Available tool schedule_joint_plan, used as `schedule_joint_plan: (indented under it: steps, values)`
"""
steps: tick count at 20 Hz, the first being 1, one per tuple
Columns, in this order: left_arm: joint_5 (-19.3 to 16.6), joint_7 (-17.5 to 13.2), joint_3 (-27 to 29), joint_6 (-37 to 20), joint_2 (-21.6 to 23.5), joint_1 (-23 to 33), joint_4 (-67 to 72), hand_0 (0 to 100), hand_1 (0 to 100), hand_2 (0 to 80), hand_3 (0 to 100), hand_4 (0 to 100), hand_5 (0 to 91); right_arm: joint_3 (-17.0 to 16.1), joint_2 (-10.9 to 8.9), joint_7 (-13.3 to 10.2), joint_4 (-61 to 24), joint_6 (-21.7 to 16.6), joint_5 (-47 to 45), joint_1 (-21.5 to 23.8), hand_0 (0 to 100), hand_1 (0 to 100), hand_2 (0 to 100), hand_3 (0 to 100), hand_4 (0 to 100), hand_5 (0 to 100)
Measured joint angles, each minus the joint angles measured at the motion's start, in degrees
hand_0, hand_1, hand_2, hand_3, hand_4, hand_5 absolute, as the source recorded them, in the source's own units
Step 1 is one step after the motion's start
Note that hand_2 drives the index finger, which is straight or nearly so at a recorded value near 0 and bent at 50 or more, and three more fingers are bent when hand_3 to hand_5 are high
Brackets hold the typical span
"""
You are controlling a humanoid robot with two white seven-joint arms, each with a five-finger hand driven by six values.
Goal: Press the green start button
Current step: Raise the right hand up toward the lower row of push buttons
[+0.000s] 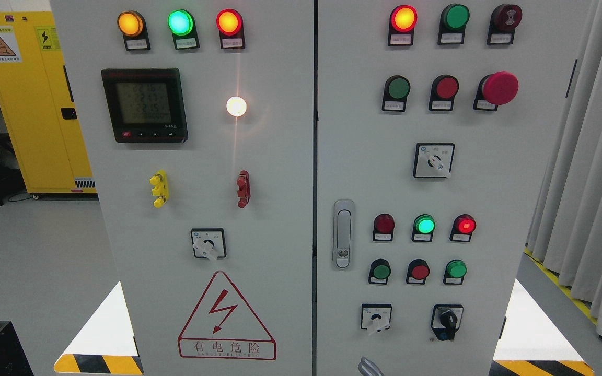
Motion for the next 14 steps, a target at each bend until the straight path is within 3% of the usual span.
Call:
schedule_joint_plan:
  steps: [1,2,5,8,14]
  values:
    - [0.0,0.0,0.0,0.0,0.0,0.0,0.0,12,56,0.0,0,0,0.0,-0.39,-0.02,-0.04,-0.06,0.47,1.54,-0.58,57,79,0,55,67,70]
    - [0.0,0.0,0.0,0.0,0.0,0.0,0.0,12,56,0.0,0,0,0.0,-0.84,-0.05,-0.12,-0.15,0.9,3.13,-1.14,59,80,0,74,83,85]
    - [0.0,-0.14,0.01,0.0,0.0,0.0,0.0,12,56,0.0,0,0,0.0,-2.04,-0.27,-0.21,-0.35,1.53,7.14,-2.83,62,81,0,88,96,100]
    - [0.0,-0.25,0.0,0.0,0.0,0.0,0.0,12,56,0.0,0,0,0.0,-3.05,-0.89,0.23,-0.51,3.54,10.42,-4.46,61,83,0,94,99,100]
    - [-0.01,0.01,0.01,0.0,0.0,0.0,0.0,12,56,0.0,0,0,0.0,-4.66,-1.76,0.6,-0.93,6.63,14.97,-7.78,65,84,0,97,99,100]
